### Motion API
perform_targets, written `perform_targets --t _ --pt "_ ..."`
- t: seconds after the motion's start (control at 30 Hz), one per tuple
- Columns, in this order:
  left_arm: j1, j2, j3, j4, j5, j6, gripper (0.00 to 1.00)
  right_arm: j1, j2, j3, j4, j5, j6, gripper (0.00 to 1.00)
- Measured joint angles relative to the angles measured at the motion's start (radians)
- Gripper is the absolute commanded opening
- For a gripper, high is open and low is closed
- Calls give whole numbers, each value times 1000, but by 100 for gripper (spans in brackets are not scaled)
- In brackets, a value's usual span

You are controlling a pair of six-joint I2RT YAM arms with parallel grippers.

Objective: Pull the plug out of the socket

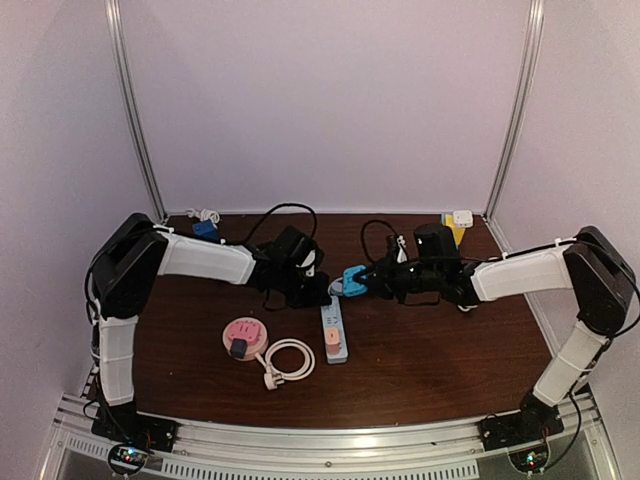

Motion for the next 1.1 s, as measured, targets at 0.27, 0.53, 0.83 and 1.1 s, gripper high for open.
perform_targets --t 0.27,0.53,0.83,1.1 --pt "-4 26 108 -151 -1 43 3 0 -182 2 -413 245 -260 0" --pt "-9 26 195 -241 11 100 12 -2 -373 8 -845 552 -438 0" --pt "-26 -59 174 -303 -13 145 20 16 -383 8 -1096 777 -475 2" --pt "-72 -158 106 -325 -55 164 23 71 -255 29 -1163 871 -478 10"
